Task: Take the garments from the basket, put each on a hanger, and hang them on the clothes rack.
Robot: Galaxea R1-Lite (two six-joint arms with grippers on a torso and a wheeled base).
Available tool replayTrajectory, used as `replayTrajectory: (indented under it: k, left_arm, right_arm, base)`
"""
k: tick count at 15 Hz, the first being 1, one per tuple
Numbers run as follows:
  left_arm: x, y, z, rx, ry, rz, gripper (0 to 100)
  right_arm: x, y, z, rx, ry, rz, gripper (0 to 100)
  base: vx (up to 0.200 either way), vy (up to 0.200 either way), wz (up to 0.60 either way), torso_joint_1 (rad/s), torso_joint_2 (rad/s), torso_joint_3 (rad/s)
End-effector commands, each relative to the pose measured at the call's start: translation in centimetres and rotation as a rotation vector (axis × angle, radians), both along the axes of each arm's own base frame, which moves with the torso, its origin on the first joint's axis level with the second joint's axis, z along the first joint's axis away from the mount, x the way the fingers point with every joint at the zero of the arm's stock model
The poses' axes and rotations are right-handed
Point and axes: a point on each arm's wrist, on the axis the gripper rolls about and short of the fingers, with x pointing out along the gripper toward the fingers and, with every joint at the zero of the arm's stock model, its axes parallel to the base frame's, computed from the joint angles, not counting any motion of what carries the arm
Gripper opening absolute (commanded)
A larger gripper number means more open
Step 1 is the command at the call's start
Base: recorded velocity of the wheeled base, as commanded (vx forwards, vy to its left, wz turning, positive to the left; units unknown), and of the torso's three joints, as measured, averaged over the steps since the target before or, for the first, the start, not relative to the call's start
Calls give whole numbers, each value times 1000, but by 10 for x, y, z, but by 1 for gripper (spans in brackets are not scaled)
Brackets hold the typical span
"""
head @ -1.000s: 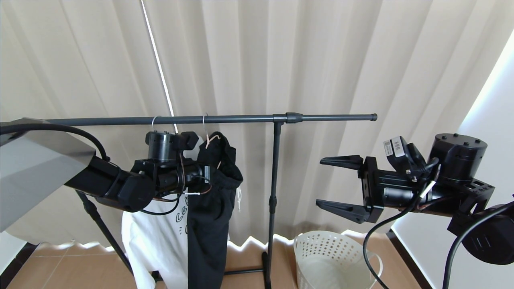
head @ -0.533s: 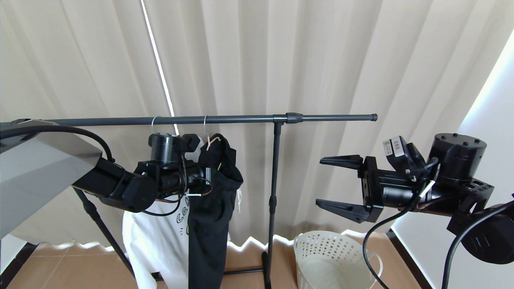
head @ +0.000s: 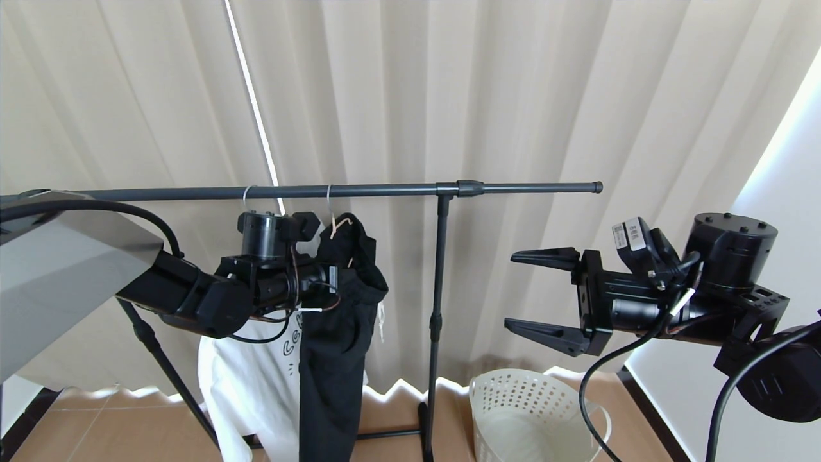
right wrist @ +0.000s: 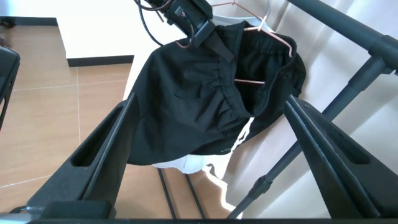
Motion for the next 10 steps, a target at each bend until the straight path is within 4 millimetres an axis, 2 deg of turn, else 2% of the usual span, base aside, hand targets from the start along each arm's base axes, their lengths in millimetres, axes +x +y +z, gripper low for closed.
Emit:
replayTrajectory:
  k: [1, 10]
  left_arm:
    - [0, 0, 2, -2, -5, 0, 100]
    - [-3, 4, 9, 10, -21, 40, 100]
  right_arm:
    - [0, 0, 0, 0, -1, 1, 100]
    - [0, 0, 0, 0, -1, 1, 100]
  base:
    - [0, 0, 0, 0, 0, 0]
    - [0, 0, 0, 0, 0, 0]
